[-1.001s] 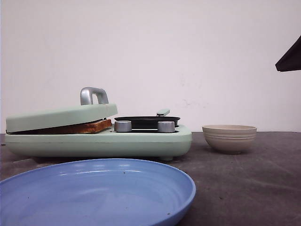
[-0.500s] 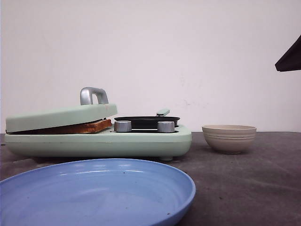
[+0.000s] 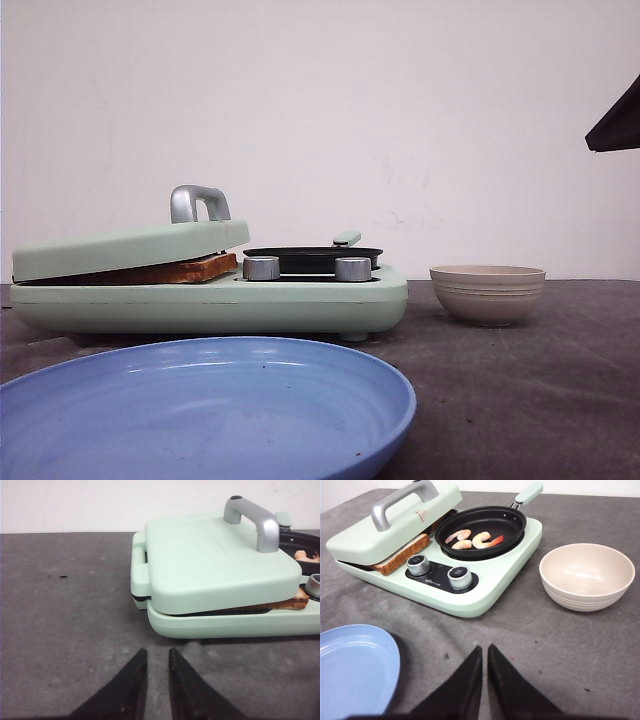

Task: Make breakfast with bread and shrimp

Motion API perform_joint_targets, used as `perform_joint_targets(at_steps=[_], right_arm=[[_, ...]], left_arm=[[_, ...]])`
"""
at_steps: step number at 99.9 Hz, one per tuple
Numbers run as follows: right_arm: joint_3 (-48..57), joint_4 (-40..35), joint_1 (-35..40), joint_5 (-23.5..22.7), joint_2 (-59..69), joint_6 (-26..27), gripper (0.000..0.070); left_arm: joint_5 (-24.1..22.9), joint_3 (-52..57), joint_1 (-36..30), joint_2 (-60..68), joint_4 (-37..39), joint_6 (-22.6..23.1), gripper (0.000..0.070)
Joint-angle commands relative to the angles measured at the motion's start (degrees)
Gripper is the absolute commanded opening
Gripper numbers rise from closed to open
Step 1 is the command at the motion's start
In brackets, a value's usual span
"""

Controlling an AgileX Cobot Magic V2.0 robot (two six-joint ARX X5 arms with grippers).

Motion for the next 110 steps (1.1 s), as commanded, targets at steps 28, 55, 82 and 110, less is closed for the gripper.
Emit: perform_joint_targets(at_steps=[28,55,82,110], right_arm=[[0.28,0.63,0.35,0.00,0.11,0.59,0.0010],[0.17,-1.38,0.04,0.39,-3.17,-0.31,0.0010],[-10.95,6.93,-8.31,5.99,-15.85,-13.62,0.0010],[-18.60,-0.70,-17.20,6.14,-27.96,-13.46,0.0010]], left_arm=[[0.44,-1.03,0.04,-0.02,-0.20,0.70,0.0000],[0.44,-1.03,0.04,-0.02,-0.20,0.70,0.0000],[0.44,-1.03,0.04,-0.02,-0.20,0.70,0.0000],[0.44,-1.01,0.07,-0.02,-0.20,0.70,0.0000]])
